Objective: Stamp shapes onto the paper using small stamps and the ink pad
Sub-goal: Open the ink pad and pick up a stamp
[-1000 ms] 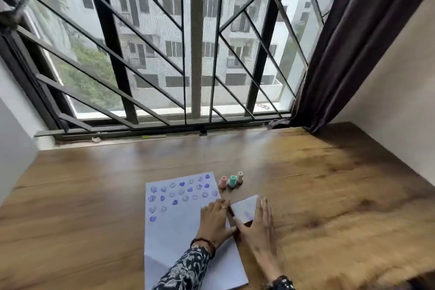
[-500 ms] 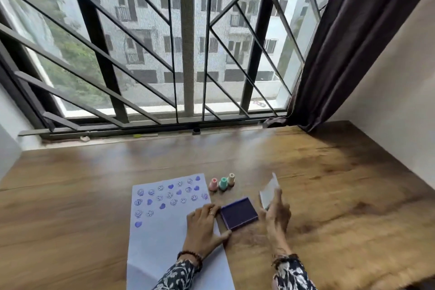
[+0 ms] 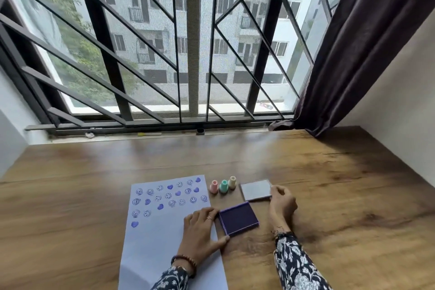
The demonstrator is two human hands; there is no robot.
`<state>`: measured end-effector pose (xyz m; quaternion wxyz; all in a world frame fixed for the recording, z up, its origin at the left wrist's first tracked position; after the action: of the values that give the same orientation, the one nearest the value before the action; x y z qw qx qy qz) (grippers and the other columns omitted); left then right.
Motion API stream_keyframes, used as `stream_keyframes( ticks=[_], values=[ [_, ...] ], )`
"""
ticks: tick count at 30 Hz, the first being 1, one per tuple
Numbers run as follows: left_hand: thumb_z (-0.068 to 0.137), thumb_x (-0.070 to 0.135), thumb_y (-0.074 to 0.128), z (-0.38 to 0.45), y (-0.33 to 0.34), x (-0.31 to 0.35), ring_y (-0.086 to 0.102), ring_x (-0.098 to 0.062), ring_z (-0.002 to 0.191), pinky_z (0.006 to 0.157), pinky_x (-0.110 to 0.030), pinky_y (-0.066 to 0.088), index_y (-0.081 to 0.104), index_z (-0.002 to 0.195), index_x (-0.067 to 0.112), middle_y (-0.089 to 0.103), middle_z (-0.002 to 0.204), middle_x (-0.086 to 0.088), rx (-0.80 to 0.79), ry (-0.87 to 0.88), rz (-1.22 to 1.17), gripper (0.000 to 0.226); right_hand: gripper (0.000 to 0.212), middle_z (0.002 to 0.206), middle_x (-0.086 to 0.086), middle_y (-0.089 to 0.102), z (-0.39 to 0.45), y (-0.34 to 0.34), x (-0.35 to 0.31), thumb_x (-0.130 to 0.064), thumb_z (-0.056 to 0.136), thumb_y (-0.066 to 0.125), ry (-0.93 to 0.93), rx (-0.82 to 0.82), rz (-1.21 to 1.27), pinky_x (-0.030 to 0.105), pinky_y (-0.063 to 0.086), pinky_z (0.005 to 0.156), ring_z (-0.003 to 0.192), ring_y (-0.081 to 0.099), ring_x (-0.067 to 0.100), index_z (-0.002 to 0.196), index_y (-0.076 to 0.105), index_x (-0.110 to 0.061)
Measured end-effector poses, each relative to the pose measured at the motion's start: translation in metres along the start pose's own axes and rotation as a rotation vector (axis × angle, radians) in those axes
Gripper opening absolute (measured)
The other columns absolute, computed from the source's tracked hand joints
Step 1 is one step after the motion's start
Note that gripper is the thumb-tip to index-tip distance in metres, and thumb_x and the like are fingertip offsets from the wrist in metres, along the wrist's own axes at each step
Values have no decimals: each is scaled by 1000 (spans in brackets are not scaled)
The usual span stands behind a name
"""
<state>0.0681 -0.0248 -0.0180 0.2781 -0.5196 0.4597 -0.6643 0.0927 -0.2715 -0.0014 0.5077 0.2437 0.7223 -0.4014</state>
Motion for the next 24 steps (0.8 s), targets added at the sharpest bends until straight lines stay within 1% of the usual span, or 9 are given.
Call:
stream_keyframes(
  ticks=[4,6,9,12,15,17,20,22,24],
  values=[
    [71,69,40,0,1,-1,29,-9,127,99,-26,13,29,134,31,35,138,12,-9,-4,1,75,13,106,17,65,-6,4,-15,-13,84,62,-134,24,-143,41,46,85,104,52,35,90,70,-5],
    [70,70,37,0,2,-1,28,-9,127,98,-25,12,29,134,31,35,138,11,-10,2,6,76,14,107,13,64,-16,13,-28,-11,85,59,-290,-18,-242,37,42,83,108,49,32,95,69,-8],
    [68,72,35,0,1,0,29,-9,127,93,-22,10,30,134,31,36,137,11,8,9,-6,78,22,106,8,68,-40,42,-52,-7,86,58,-594,-268,-304,27,38,78,102,55,26,105,66,-14],
    [68,75,35,-1,-1,0,31,-8,126,90,-19,9,30,135,31,38,136,11,18,20,-32,80,36,117,6,65,-58,74,-64,-9,87,59,-701,-524,-435,26,42,85,106,57,22,122,60,-17],
    [73,72,40,-1,-6,2,34,-6,123,87,-17,10,34,132,32,41,133,13,31,8,-75,72,31,118,8,67,-60,86,-60,-10,88,55,-652,-609,-544,30,45,90,110,58,23,117,65,-15],
    [78,62,49,2,-13,0,39,-6,119,89,-20,16,43,127,32,48,129,12,53,-55,-186,58,26,112,11,70,-59,76,-62,-8,88,55,-599,-567,-449,33,46,89,107,61,25,111,67,-11],
    [80,45,61,6,-35,-5,49,-6,110,94,-28,31,60,109,33,61,114,12,158,-181,-440,32,22,98,9,71,-58,47,-60,-7,88,59,-383,-510,-71,30,51,81,98,65,25,108,67,-9],
    [78,33,67,8,-49,2,57,-4,99,89,-26,39,64,97,37,67,102,11,174,-213,-740,19,21,95,10,68,-70,36,-49,-4,89,58,-140,-627,233,22,55,75,91,65,23,109,65,-5],
    [76,22,71,10,-55,14,65,-3,88,79,-17,48,66,90,38,71,92,7,134,-224,-1019,22,19,93,10,70,-88,30,-38,-3,90,54,28,-744,393,16,57,70,84,66,17,104,66,-5]
  ],
)
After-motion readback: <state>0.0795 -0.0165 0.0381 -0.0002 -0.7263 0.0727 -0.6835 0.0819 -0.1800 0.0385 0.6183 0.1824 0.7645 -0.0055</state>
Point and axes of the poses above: each hand's wrist, its own z-axis towards the middle knuckle, its own y-axis out of the palm, x = y × z, the point moved 7 cm from there along z, towards the middle knuckle
